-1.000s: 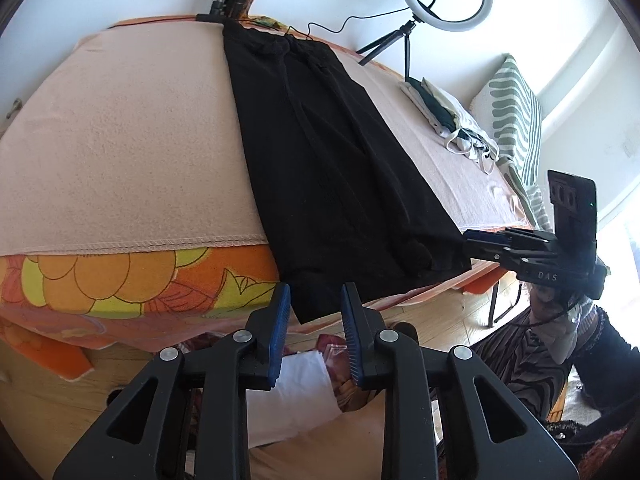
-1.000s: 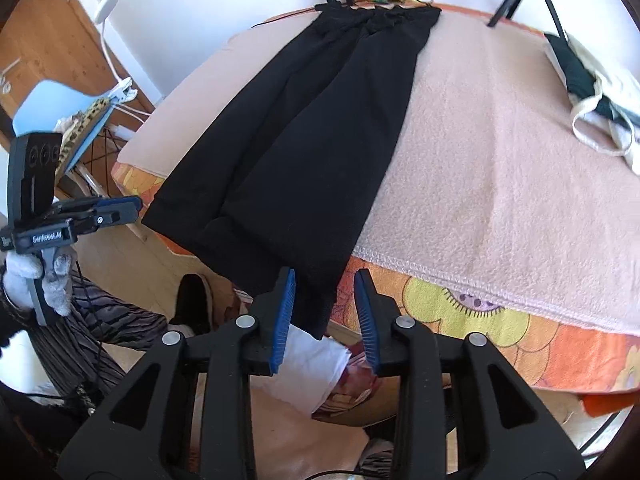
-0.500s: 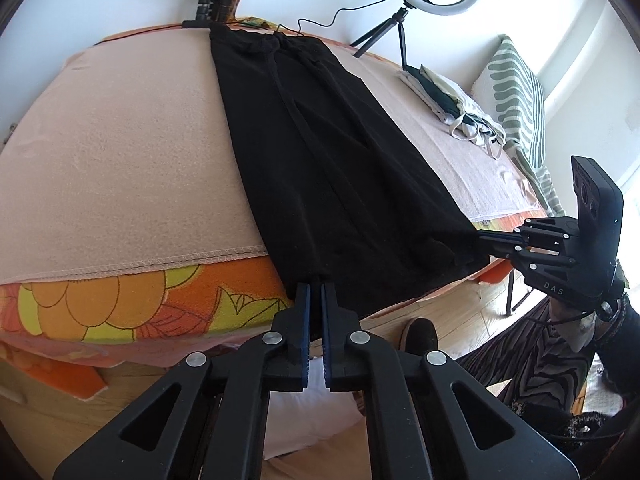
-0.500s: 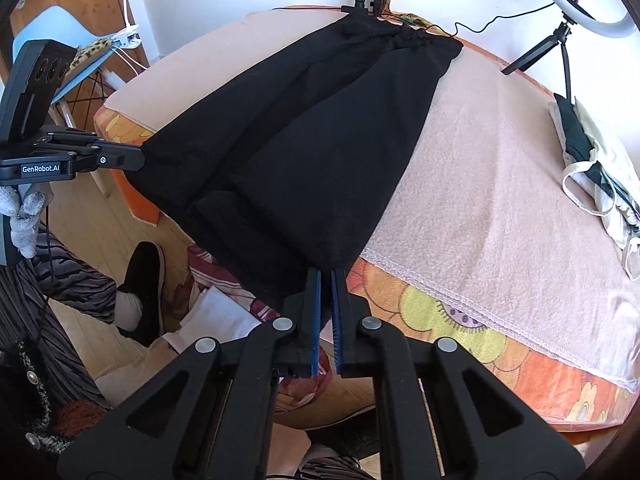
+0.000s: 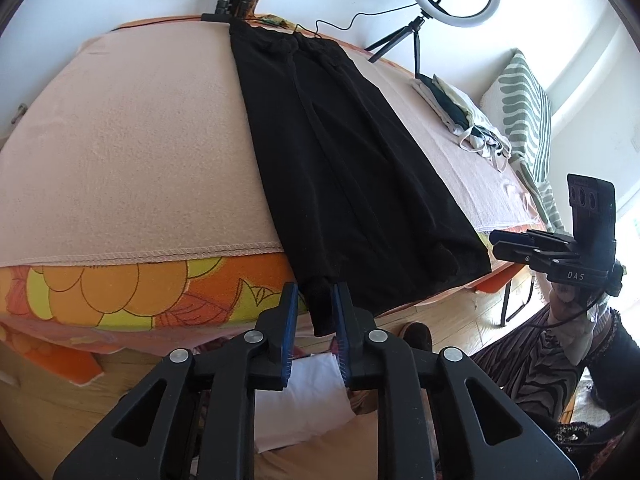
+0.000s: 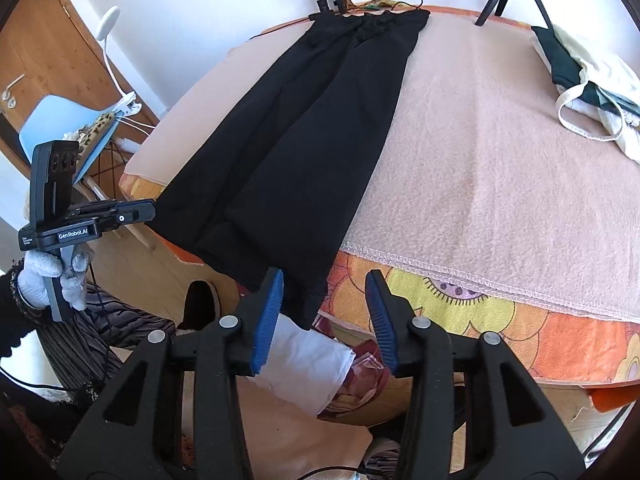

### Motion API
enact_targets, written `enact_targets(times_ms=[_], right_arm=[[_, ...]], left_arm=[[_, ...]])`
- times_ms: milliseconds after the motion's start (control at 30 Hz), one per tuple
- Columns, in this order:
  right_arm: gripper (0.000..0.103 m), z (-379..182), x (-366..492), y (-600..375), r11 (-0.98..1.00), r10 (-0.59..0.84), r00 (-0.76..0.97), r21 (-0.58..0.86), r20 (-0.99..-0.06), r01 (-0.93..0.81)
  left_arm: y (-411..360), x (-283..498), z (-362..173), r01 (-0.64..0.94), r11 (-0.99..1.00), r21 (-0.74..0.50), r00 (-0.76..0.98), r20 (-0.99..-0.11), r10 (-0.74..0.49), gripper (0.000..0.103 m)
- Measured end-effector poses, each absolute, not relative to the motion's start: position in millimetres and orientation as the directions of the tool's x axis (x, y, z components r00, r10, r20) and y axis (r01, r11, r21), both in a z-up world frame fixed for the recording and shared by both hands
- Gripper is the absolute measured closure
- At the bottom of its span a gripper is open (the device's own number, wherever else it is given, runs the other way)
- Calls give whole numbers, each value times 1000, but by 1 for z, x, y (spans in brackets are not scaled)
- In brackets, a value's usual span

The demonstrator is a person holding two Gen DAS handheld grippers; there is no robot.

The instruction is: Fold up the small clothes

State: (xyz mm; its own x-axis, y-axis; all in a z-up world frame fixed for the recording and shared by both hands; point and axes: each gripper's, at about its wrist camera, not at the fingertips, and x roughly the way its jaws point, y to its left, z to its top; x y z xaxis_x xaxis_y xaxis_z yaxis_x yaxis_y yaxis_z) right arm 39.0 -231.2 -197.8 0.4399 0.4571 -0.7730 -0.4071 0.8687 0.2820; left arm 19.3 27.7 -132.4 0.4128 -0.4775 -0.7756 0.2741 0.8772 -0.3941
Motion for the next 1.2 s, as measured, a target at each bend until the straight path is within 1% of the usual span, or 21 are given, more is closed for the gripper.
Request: enact_targets(times_ms=[100, 167, 233, 300, 333, 400, 433, 467, 533, 767, 967, 1200], right_arm=[[65, -204, 38, -221, 872, 433, 428, 249, -793, -422], [73, -205, 38, -214, 869, 422, 422, 225, -802, -442], [74, -209, 38, -207, 876, 388, 424, 184, -818, -446], [74, -209, 38, -203, 877, 377, 436, 164, -817, -451], [75, -209, 39, -202, 876, 377, 436, 161, -817, -455], [85, -210, 40, -200, 876, 379, 436, 164, -816, -454], [92, -210, 40, -201, 870, 395, 424, 185, -815, -456], [95, -210, 41, -203, 868, 407, 419, 202, -811, -453], [96, -210, 42, -208, 865, 430, 414, 235, -802, -443], [97, -197, 53, -234, 809, 583, 386, 467, -715, -357], [97, -179, 73, -242, 783, 622, 406, 535, -670, -317], [97, -166, 111, -233, 806, 592, 440, 515, -676, -292]], left_arm=[[24, 21, -138, 271, 868, -416, 380, -782, -494, 87], [20, 20, -140, 282, 864, -416, 365, -787, -498, 87], [18, 21, -142, 289, 869, -403, 365, -792, -489, 87], [20, 23, -142, 284, 863, -418, 362, -787, -501, 87], [21, 23, -142, 281, 863, -419, 364, -786, -500, 92], [22, 23, -142, 279, 863, -421, 372, -781, -502, 98], [23, 24, -141, 277, 861, -427, 375, -776, -506, 99], [24, 24, -140, 278, 855, -437, 375, -770, -516, 99], [25, 24, -137, 279, 849, -448, 380, -761, -527, 99], [34, 35, -118, 265, 820, -508, 415, -707, -572, 100], [34, 58, -98, 284, 816, -504, 456, -677, -577, 100], [28, 97, -93, 294, 825, -483, 475, -675, -565, 100]])
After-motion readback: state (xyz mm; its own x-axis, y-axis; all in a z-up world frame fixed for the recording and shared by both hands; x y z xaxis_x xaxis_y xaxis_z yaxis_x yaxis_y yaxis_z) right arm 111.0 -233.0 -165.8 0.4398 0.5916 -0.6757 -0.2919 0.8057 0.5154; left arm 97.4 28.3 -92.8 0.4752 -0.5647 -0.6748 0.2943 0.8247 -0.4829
